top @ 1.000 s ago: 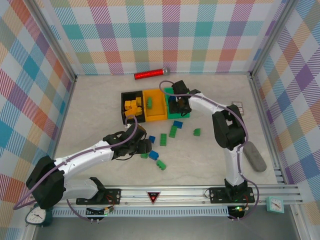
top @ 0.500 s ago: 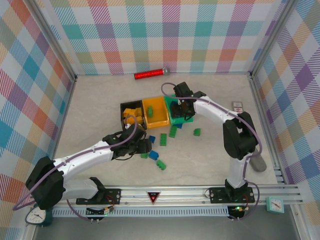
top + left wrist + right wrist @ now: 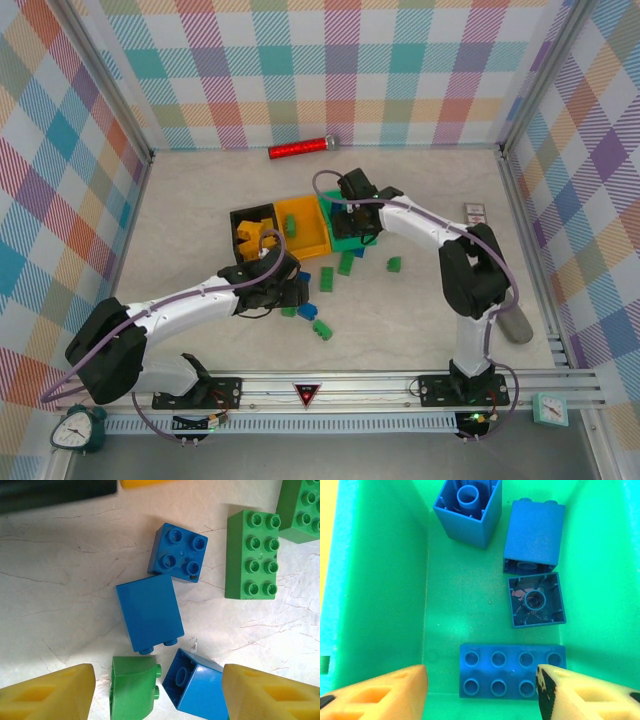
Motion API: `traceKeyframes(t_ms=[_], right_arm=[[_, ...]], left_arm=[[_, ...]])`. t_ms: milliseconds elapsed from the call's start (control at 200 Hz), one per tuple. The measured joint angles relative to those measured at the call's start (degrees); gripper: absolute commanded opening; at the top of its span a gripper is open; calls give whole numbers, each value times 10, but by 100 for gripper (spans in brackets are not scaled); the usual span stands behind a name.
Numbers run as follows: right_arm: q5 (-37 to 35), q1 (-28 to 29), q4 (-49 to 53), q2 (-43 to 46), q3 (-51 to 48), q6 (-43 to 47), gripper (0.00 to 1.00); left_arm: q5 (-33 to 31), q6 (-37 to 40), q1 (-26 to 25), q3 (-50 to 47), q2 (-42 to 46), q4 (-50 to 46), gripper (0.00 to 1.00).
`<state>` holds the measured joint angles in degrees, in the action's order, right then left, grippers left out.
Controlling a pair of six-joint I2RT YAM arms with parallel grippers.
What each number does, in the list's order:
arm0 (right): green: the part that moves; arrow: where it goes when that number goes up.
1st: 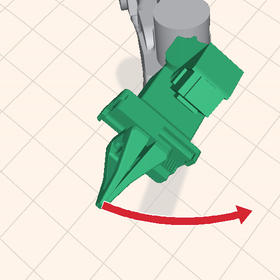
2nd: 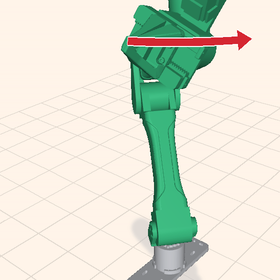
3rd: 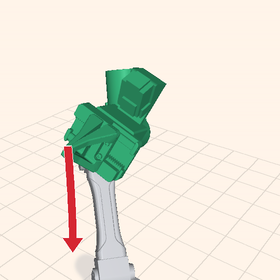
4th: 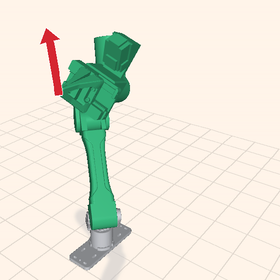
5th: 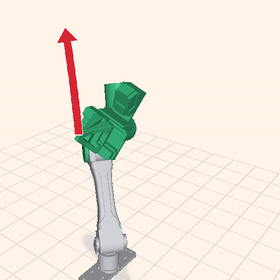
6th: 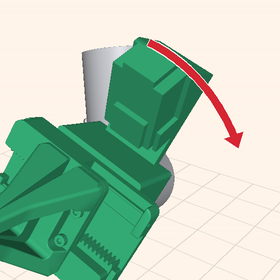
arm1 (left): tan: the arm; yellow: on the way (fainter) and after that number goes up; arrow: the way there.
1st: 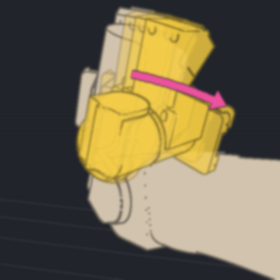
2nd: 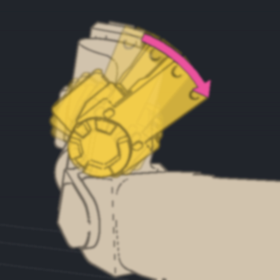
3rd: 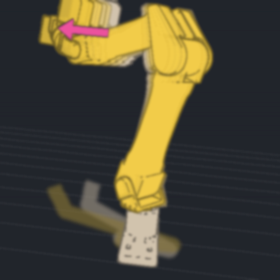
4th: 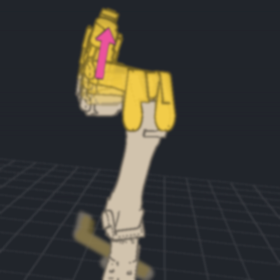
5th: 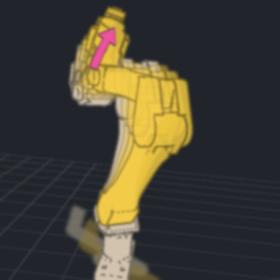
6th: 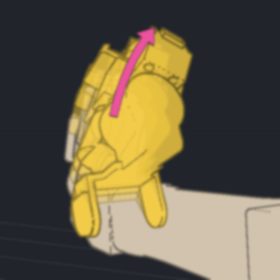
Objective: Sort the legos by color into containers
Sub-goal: Move the container to the top-center of the table.
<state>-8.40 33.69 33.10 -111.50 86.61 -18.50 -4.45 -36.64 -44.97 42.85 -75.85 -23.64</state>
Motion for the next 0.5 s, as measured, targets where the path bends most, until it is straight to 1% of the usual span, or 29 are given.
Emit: traceKeyframes(t_ms=[195,275,500], right_arm=[[0,-7,4,-73,90,1,64],[5,-15,3,-89,100,2,64],[19,-25,-10,-86,92,3,64]], left_arm=[[-5,0,0,0,17,-2,67],[-9,0,0,0,28,-4,67],[-21,-2,0,-1,53,-19,67]])
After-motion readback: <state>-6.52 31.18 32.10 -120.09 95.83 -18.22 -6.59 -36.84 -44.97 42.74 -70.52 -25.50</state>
